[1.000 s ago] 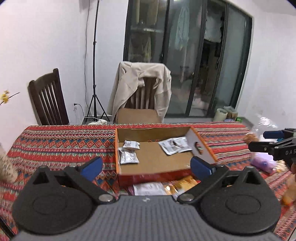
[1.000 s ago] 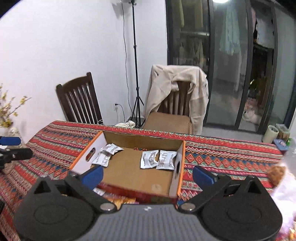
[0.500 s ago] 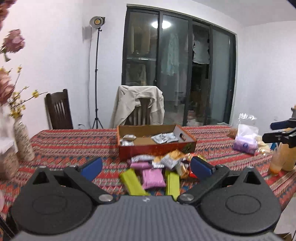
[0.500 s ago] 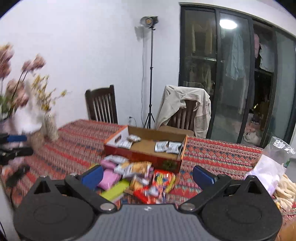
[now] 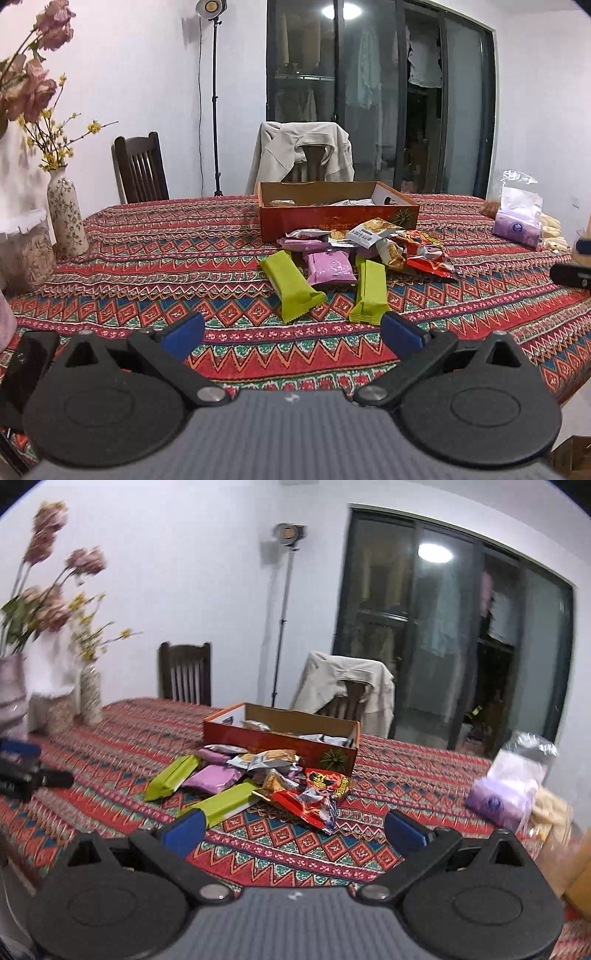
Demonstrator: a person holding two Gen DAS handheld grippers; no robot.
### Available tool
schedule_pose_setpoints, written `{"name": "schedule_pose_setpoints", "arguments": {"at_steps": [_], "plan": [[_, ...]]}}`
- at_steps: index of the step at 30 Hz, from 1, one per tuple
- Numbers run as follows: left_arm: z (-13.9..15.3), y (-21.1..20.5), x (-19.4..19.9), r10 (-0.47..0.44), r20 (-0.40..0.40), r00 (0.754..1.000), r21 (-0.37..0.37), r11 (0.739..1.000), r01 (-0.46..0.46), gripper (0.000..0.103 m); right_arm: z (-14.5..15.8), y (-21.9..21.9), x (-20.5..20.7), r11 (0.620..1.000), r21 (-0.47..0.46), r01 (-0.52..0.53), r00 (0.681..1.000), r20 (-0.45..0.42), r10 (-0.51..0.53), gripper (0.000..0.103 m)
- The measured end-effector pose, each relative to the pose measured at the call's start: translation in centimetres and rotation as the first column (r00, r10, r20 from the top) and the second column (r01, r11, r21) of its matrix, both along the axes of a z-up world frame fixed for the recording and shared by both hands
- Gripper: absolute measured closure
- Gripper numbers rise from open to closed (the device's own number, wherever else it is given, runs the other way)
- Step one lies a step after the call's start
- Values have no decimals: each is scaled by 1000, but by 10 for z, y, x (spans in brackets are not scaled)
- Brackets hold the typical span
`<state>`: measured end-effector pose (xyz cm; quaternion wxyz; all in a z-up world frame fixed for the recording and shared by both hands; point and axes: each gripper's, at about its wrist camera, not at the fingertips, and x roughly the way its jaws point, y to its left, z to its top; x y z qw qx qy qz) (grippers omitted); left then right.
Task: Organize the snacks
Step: 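Withdraw both tools from the box back toward the snack pile, then grasp a pink packet with the left tool while the right tool grasps a cookie bag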
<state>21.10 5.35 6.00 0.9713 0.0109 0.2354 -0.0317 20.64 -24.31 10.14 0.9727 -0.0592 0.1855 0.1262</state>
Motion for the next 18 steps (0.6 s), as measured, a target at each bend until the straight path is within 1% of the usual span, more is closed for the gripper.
{"name": "schedule_pose_setpoints", "arguments": {"at_steps": [3,8,11,14,18], "plan": [[-3,0,12,-2,-8,1000,-7,1000,2,0,-9,-1,13,999,51,1,999,-39,1,0],[-10,-8,43,-21,-41,999,-31,999,20,0,-25,-2,41,996,80,37,997,-72,-31,0],[-15,-16,67,-40,-58,998,-42,998,37,0,-32,-2,61,994,102,38,995,-97,-28,0],[-19,-24,91,-55,-67,996,-46,998,52,0,-38,3,81,994,104,24,995,-102,-13,0],[-24,-32,130,-83,-93,992,-70,995,77,0,-45,12,110,996,90,16,993,-114,-5,0]]}}
